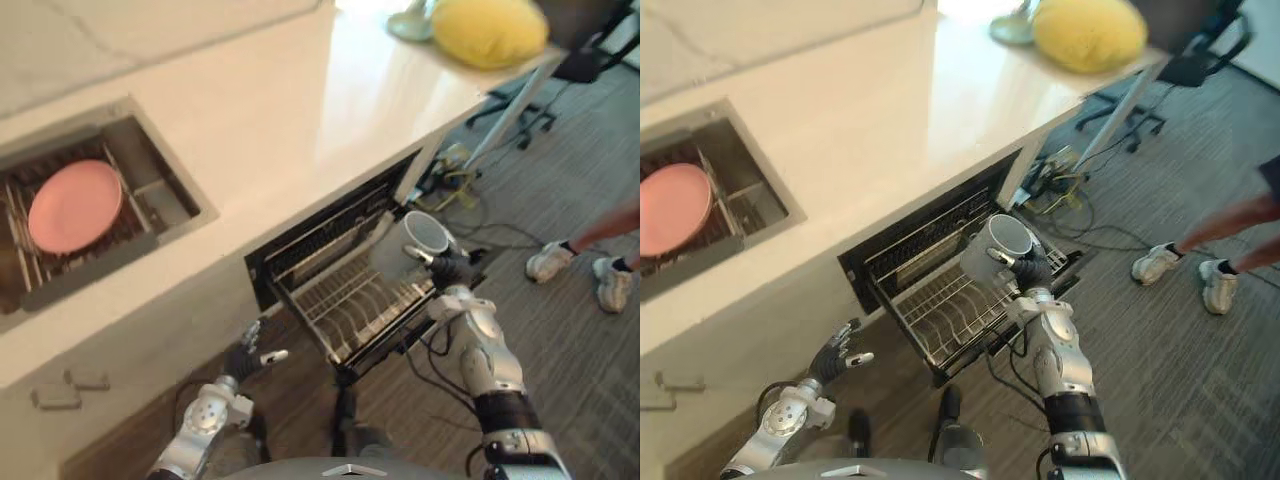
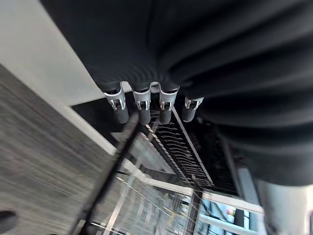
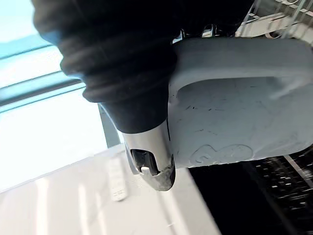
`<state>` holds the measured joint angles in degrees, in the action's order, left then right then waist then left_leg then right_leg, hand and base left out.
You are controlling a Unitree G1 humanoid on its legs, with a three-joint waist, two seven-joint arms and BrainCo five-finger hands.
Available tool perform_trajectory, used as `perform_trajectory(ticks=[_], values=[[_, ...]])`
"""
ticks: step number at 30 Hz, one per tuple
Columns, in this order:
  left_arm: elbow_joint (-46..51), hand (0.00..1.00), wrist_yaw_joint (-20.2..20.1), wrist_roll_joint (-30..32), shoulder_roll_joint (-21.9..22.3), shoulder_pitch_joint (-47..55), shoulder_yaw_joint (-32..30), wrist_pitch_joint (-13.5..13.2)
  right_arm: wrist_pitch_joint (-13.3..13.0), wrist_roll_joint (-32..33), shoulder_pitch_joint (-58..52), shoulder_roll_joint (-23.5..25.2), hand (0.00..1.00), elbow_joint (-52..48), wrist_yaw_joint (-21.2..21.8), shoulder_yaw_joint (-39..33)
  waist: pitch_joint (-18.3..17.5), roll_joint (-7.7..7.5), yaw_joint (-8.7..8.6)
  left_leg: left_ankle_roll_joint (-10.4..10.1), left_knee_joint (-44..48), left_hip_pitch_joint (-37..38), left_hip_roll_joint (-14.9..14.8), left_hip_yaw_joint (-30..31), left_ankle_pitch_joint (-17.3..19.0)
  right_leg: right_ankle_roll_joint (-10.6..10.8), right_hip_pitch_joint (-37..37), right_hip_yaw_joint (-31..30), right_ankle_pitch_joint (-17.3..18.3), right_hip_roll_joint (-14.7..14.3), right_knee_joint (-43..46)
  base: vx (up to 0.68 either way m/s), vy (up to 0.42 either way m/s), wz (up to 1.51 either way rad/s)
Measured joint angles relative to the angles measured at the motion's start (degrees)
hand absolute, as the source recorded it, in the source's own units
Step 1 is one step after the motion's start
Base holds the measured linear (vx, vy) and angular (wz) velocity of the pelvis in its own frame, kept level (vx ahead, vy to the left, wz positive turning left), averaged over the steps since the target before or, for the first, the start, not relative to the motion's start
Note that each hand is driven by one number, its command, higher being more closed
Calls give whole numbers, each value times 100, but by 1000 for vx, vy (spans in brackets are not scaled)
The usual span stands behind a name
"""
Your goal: Walk over to the sink, pick up the cup, carry it to the dishwasher, place the cup inside the dishwasher, then close the dishwasher door
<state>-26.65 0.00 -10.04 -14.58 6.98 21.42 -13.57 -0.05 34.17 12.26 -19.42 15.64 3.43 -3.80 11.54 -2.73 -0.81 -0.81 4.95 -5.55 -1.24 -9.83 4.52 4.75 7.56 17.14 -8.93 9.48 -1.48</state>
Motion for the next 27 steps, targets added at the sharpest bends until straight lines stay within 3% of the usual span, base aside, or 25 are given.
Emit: perform_trajectory(ticks=[7,10,15,19,23,27], values=[[-460,0,48,-115,-126,-52,-197,23,71,-304,1191,-377,100,1527,-2,373,436,10,343,17,351,-409,-4,403,-41,67,38,376,-52,39,15,22,5,35],[-626,0,54,-124,-108,-85,-393,-12,194,-313,1805,-597,100,2100,212,629,716,43,444,28,497,-612,-12,597,-37,89,66,549,-211,26,16,-30,50,32],[-827,0,55,-450,-93,-276,-668,-48,421,-724,2936,-1039,100,3381,668,817,1123,225,727,124,490,-976,36,857,-202,8,271,747,-505,25,8,-58,85,28],[-839,0,53,-559,-75,-331,-776,-62,562,-1139,3765,-1072,100,4358,1027,894,1285,320,931,124,482,-1277,96,1032,-371,-15,470,883,-523,48,-20,-16,66,24],[-851,0,46,-641,106,-335,-661,-62,731,-1489,4100,-1208,100,4752,1120,1011,1402,525,1016,117,469,-1429,154,1129,-455,-49,548,890,-500,80,-55,9,25,18],[-895,0,46,-826,242,-351,-523,-66,912,-2027,4419,-1226,100,5089,1273,1047,1530,692,1016,102,384,-1554,208,1145,-588,-217,682,904,-372,127,-58,-12,0,5]])
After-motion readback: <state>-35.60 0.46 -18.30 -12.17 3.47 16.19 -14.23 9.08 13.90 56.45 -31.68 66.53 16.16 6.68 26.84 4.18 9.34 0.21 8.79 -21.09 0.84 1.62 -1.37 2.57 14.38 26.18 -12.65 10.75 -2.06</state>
